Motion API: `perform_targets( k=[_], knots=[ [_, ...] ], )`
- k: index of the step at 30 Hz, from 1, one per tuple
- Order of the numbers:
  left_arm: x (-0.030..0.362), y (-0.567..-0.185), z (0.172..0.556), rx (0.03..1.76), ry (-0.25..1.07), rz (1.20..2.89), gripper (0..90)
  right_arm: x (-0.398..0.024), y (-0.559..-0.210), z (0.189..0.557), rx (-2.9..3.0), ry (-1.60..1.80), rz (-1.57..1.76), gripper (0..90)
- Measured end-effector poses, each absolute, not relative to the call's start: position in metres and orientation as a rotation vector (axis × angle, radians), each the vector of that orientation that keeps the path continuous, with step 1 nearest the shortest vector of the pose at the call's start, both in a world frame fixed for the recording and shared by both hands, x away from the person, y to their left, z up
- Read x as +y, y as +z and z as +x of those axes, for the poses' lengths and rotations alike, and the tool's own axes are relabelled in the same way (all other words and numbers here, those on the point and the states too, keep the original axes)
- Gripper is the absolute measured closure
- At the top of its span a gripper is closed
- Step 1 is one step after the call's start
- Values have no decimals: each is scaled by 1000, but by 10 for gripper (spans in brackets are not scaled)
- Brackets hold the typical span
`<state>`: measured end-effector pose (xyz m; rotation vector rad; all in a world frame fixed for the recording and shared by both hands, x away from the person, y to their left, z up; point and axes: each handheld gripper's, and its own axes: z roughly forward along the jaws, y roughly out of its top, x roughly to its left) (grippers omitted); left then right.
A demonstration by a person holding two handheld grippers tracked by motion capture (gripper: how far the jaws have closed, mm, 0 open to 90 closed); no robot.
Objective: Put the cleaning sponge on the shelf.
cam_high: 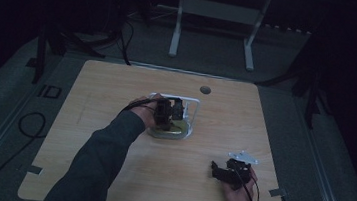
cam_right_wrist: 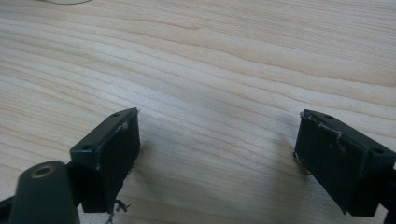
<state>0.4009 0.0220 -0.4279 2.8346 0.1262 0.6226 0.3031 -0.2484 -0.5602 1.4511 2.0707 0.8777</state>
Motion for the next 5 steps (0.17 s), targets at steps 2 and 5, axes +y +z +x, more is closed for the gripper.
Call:
perform_targets(
  k=[2,5],
  knots=[
    [26,-421,393,135,636,2801,584,-248,-560,303,2071,878,1451,137],
    [34,-408,377,152,689,2755,585,-248,-560,303,2071,878,1452,137]
  ],
)
